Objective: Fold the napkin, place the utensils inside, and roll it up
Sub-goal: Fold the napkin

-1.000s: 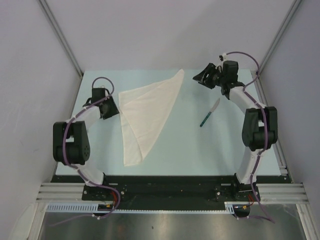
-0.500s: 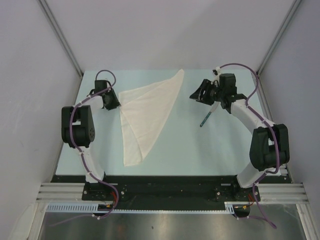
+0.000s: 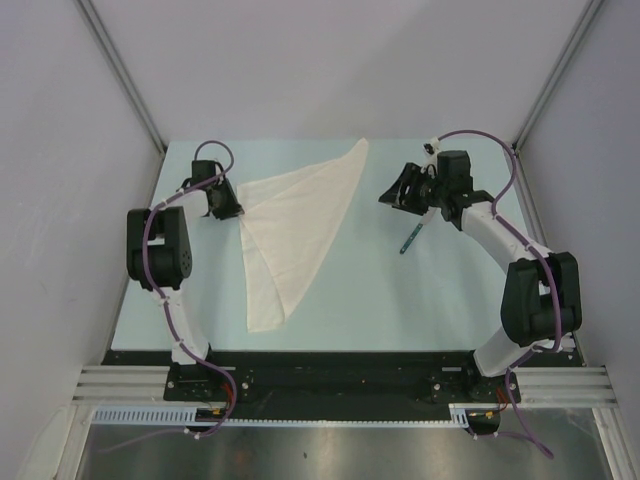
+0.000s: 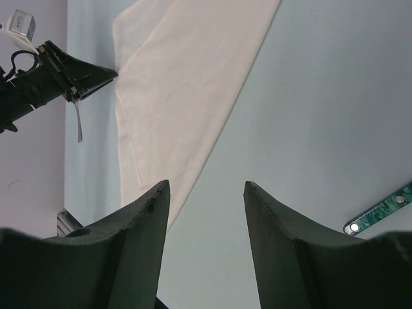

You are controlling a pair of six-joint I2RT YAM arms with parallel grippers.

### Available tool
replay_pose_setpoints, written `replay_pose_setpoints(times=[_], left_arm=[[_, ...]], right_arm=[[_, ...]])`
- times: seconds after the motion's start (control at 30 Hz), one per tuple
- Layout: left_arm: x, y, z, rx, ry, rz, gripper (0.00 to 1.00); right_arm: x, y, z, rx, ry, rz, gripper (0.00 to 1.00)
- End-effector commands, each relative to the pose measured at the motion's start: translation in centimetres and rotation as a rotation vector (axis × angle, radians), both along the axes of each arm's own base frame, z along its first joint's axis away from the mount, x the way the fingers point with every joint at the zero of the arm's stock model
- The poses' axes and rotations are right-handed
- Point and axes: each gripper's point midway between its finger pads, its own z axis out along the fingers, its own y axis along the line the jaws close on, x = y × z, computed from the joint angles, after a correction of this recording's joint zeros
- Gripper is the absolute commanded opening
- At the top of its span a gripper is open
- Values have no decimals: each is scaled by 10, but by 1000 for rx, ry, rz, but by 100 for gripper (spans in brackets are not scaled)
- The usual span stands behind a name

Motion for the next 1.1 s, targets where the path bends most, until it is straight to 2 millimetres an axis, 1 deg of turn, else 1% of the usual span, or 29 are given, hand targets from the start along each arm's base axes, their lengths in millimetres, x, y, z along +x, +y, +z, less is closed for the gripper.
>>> replay_pose_setpoints(times=[0.0,0.03,0.1,0.13,0.2,0.23,0.3,0.33,0.5,0.53,0.6,0.63,0.7,0.73,0.93,1.07], left_arm=[[7,-1,3,6,-3,-12,27],[8,-1,3,7,0,-13,23],[7,-1,2,5,7,-15,18],[7,-1,2,6,7,-14,14],[7,-1,2,7,3,-15,9],[6,-1,3,5,1,-15,4],[7,-2,5,2,-7,-19,0],[6,-3,6,-4,-8,-20,0],[12,-8,28,-2,-66,-26,0],[16,-7,33,6,-78,-25,0],[19,-5,35,13,-78,-21,0],[26,-4,41,22,-96,-26,0],[27,-2,34,33,-65,-24,0],[33,-2,39,38,-76,-31,0],[45,3,47,62,-92,-30,0],[44,3,39,66,-52,-36,0]], right_arm=[[-3,4,18,1,-55,19,54],[-3,4,18,0,-56,20,54],[-3,5,17,-1,-56,22,55],[-3,5,16,-2,-50,20,54],[-4,5,15,-5,-48,23,54],[-3,4,14,-5,-46,22,54],[-5,5,11,-8,-37,22,55],[-5,5,10,-8,-37,24,55],[-6,6,8,-7,-29,30,55],[-5,6,10,-6,-32,28,55],[-6,7,10,-9,-31,32,55],[-6,6,11,-7,-33,30,55],[-6,8,11,-8,-34,34,55],[-6,7,11,-8,-33,32,54],[-8,7,8,-15,-22,35,55],[-8,8,5,-13,-13,38,55]])
